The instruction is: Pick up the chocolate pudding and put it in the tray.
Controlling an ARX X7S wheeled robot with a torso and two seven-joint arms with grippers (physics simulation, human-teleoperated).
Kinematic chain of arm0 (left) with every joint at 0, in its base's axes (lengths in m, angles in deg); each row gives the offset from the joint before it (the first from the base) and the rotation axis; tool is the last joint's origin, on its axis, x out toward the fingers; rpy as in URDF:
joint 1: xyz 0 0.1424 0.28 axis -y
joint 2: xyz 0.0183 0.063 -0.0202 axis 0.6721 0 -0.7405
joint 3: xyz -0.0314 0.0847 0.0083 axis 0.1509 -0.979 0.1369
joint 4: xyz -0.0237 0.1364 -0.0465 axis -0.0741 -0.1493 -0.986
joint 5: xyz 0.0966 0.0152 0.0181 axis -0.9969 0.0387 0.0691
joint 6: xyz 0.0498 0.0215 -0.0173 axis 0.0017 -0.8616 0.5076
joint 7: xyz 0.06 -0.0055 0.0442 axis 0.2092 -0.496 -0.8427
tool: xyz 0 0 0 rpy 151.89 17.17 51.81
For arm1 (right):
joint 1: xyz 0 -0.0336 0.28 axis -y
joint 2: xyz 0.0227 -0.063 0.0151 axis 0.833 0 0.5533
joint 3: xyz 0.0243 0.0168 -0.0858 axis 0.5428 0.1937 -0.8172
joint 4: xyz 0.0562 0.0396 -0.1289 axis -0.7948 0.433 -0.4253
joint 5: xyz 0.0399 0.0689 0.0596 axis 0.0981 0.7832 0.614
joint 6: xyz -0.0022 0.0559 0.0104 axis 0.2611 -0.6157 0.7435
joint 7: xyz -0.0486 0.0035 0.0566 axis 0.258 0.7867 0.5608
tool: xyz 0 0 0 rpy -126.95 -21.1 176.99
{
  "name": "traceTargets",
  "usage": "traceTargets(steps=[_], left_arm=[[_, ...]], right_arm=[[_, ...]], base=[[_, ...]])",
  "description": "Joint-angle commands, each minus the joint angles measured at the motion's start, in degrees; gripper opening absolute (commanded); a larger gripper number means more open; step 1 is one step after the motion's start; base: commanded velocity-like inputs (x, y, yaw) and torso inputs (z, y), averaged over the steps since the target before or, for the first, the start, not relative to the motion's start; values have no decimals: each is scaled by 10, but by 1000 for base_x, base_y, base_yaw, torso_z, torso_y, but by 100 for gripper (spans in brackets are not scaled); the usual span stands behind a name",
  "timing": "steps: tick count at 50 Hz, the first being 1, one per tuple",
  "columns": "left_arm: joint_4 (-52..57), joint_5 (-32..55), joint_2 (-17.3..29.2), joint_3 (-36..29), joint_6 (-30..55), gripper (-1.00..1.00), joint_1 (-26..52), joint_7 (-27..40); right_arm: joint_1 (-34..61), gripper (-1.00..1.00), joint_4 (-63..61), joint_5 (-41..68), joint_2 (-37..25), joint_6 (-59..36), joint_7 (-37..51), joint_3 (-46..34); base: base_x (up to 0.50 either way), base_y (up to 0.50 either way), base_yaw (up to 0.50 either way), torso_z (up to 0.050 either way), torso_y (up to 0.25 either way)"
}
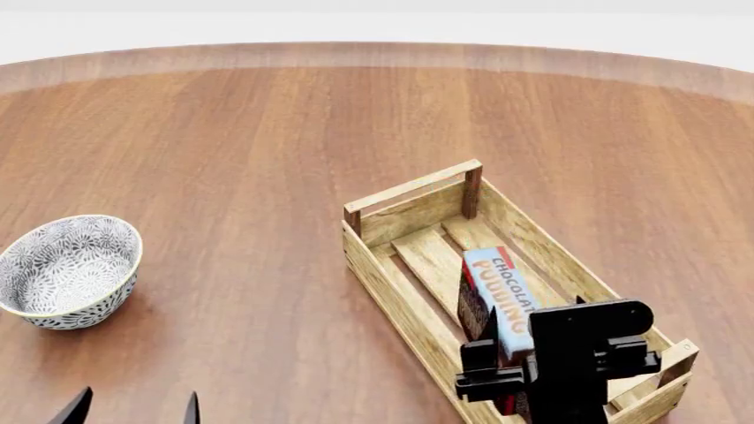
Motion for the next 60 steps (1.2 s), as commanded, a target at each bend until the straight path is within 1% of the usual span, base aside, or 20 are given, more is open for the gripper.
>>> traceTargets(steps=[1, 6, 16, 25, 27, 34, 43, 49, 60], left_arm=[[-3, 2, 1, -2, -4, 100, -1, 1], [-9, 2, 0, -3, -9, 100, -1, 0], [-8, 5, 1, -4, -10, 100, -2, 2], [38, 10, 14, 2, 17, 100, 1, 15], [47, 10, 17, 2, 22, 100, 2, 18], [79, 6, 24, 1, 38, 100, 4, 27], [123, 3, 36, 4, 60, 100, 6, 40], [148, 1, 43, 6, 67, 100, 1, 47], [194, -6, 56, 8, 71, 100, -16, 61]], right_arm=[[-5, 100, -7, -8, -2, -4, 7, 2], [-1, 100, 12, -7, 2, 10, 4, 3], [-13, 100, -8, -5, -3, 7, 10, 4], [-59, 100, -135, 10, -28, -32, 35, 12], [-63, 100, -143, 8, -31, -33, 38, 12], [-98, 100, -229, 16, -54, -54, 56, 18], [-149, 100, -377, 23, -90, -85, 88, 26], [-186, 100, -462, 22, -110, -89, 113, 35], [-248, 100, -561, 25, -130, -74, 144, 53]], base=[[0, 0, 0, 0, 0], [0, 0, 0, 0, 0], [0, 0, 0, 0, 0], [0, 0, 0, 0, 0], [0, 0, 0, 0, 0], [0, 0, 0, 0, 0], [0, 0, 0, 0, 0], [0, 0, 0, 0, 0], [0, 0, 0, 0, 0]])
